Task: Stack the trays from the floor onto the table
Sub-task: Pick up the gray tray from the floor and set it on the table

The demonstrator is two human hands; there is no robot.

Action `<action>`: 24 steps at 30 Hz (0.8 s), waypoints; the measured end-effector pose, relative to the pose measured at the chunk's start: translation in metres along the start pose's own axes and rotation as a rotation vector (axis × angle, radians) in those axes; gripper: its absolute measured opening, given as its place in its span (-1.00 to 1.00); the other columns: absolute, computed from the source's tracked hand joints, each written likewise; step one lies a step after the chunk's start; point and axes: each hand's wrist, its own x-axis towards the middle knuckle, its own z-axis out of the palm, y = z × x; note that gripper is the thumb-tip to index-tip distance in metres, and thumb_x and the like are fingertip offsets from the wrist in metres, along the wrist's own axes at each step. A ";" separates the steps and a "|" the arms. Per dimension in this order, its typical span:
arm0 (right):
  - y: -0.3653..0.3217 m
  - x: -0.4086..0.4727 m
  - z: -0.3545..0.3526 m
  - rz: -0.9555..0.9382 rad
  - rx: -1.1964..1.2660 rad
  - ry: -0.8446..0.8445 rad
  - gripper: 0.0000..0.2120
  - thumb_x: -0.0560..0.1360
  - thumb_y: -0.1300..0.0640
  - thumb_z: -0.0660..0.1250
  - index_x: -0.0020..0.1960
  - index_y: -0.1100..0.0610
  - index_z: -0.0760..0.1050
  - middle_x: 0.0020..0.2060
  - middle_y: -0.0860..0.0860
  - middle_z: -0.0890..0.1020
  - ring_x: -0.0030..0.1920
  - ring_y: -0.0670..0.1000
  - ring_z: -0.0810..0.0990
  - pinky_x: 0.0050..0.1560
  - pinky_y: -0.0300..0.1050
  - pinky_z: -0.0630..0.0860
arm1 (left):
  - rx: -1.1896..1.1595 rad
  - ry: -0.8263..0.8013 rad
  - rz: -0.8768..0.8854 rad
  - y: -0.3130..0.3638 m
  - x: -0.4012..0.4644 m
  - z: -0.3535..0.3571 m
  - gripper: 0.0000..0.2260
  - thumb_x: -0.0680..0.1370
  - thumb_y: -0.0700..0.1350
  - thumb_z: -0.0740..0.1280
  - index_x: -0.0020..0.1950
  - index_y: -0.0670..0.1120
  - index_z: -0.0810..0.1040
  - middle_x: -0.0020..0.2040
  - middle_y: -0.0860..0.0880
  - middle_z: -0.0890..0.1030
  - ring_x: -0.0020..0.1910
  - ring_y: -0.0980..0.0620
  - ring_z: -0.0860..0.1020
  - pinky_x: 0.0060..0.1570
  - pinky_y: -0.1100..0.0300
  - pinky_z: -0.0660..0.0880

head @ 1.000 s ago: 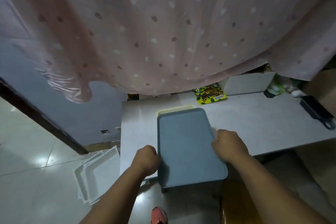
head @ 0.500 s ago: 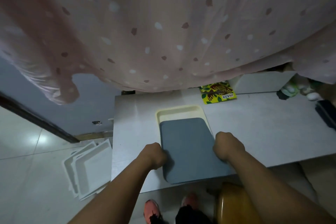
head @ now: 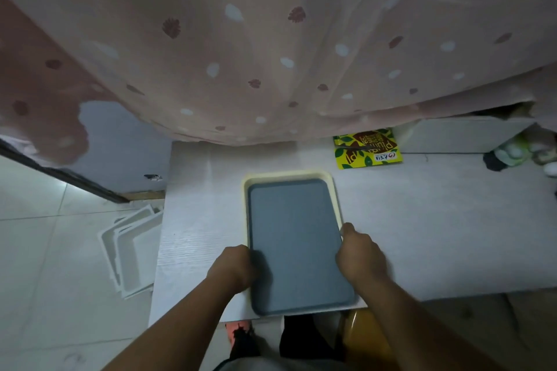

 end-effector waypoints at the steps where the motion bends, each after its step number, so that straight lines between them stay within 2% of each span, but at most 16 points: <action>1: 0.001 0.003 0.000 -0.013 -0.003 0.010 -0.74 0.50 0.21 0.22 0.18 0.09 0.39 -0.05 0.08 0.64 -0.11 0.16 0.66 -0.16 -0.06 0.57 | 0.002 -0.006 -0.007 0.001 0.002 0.000 -0.75 0.56 -0.22 0.16 0.14 -0.24 0.54 0.12 -0.19 0.61 0.06 -0.14 0.61 -0.16 0.18 0.48; 5: 0.005 0.011 0.002 -0.059 -0.036 0.035 -0.71 0.53 0.24 0.19 0.23 0.09 0.39 -0.06 0.08 0.65 -0.13 0.13 0.66 -0.21 -0.10 0.54 | 0.029 0.002 -0.021 0.003 0.007 0.000 -0.79 0.55 -0.22 0.18 0.09 -0.23 0.55 0.07 -0.18 0.62 -0.14 -0.07 0.52 -0.20 0.18 0.45; 8: 0.005 0.014 0.004 -0.085 -0.065 0.041 -0.71 0.55 0.23 0.20 0.26 0.08 0.41 -0.07 0.06 0.66 -0.16 0.10 0.66 -0.25 -0.12 0.55 | 0.039 0.014 -0.035 0.006 0.013 -0.002 -0.79 0.55 -0.20 0.19 0.10 -0.23 0.54 0.07 -0.18 0.61 -0.13 -0.07 0.52 -0.20 0.18 0.46; 11: 0.006 0.018 0.003 -0.093 -0.089 0.030 -0.75 0.57 0.17 0.20 0.23 0.07 0.44 -0.09 0.03 0.67 -0.16 0.09 0.68 -0.20 -0.10 0.62 | -0.016 0.079 -0.038 0.010 0.020 -0.010 -0.70 0.59 0.04 0.24 0.11 -0.16 0.56 0.01 -0.12 0.59 -0.11 -0.06 0.54 -0.09 0.11 0.55; 14: 0.004 0.029 -0.005 -0.103 -0.101 0.071 -0.77 0.58 0.03 0.20 0.19 0.06 0.45 -0.08 0.04 0.67 -0.12 0.12 0.68 -0.19 -0.10 0.57 | -0.012 0.270 -0.043 0.017 0.031 -0.028 -0.61 0.60 0.16 0.14 0.07 -0.10 0.61 -0.04 -0.12 0.62 -0.07 -0.14 0.61 -0.02 0.04 0.57; 16: -0.003 0.046 -0.013 -0.117 -0.100 0.123 -0.76 0.58 -0.03 0.20 0.15 0.08 0.46 -0.06 0.05 0.66 -0.09 0.15 0.67 -0.22 -0.10 0.49 | -0.004 0.433 -0.023 0.023 0.046 -0.043 -0.61 0.62 0.14 0.10 0.10 -0.07 0.61 -0.01 -0.13 0.64 -0.05 -0.19 0.63 -0.02 0.00 0.58; 19: -0.018 0.081 -0.024 -0.132 -0.068 0.215 -0.73 0.57 -0.05 0.24 0.15 0.10 0.47 0.00 0.07 0.63 -0.05 0.15 0.65 -0.20 -0.07 0.49 | 0.006 0.612 0.060 0.031 0.072 -0.064 -0.72 0.62 0.06 0.18 0.19 -0.09 0.48 0.05 -0.14 0.56 -0.05 -0.20 0.59 -0.18 0.02 0.52; 22: -0.036 0.116 -0.029 -0.129 -0.044 0.227 -0.65 0.57 -0.04 0.25 0.30 0.09 0.43 0.19 0.11 0.52 0.08 0.18 0.61 -0.18 -0.06 0.45 | 0.052 0.622 0.068 0.037 0.095 -0.077 -0.64 0.56 0.01 0.29 0.30 -0.09 0.38 0.15 -0.16 0.47 0.03 -0.19 0.53 -0.26 0.05 0.40; 24: -0.044 0.133 -0.030 -0.139 -0.042 0.224 -0.60 0.58 -0.04 0.26 0.36 0.07 0.40 0.26 0.12 0.46 0.13 0.18 0.58 -0.16 -0.06 0.44 | 0.125 0.616 0.056 0.040 0.106 -0.078 -0.63 0.53 -0.04 0.31 0.30 -0.09 0.39 0.15 -0.16 0.47 0.03 -0.19 0.51 -0.27 0.06 0.36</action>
